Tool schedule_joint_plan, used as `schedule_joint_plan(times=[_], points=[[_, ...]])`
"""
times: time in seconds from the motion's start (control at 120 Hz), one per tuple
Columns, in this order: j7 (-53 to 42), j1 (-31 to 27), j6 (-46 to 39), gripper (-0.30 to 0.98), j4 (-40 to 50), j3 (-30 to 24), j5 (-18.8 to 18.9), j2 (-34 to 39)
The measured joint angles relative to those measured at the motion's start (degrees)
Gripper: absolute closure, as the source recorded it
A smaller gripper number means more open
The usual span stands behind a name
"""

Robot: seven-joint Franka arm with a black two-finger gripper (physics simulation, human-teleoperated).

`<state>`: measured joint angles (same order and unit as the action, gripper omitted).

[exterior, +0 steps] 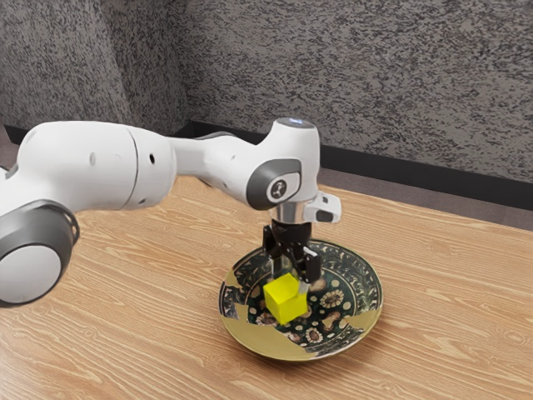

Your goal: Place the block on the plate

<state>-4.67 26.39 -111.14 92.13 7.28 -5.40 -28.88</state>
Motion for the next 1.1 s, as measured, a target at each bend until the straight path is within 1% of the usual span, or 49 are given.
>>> schedule_joint_plan(times=[0.1, 0.183, 0.392, 0.533, 0.617, 0.825, 0.942, 1.1], points=[[-0.09, -0.33, 0.46, 0.06, 0.39, 0.32, 0.34, 2.05], [-0.16, -1.80, 2.33, 0.04, 0.44, 0.63, 0.49, 4.31], [-0.49, -10.49, 6.96, 0.02, 0.05, 0.72, 1.76, 8.85], [-1.36, -17.25, 8.52, 0.01, -0.02, 0.56, 2.32, 10.97], [-2.07, -19.86, 9.05, 0.00, -0.07, 0.62, 2.89, 12.33], [-3.50, -21.01, 9.94, 0.00, 0.93, 0.57, 5.87, 19.36], [-4.27, -21.05, 10.57, 0.00, 2.62, 0.51, 6.77, 23.21], [-5.11, -21.12, 11.03, 0.00, 3.14, 0.53, 7.18, 24.39]])
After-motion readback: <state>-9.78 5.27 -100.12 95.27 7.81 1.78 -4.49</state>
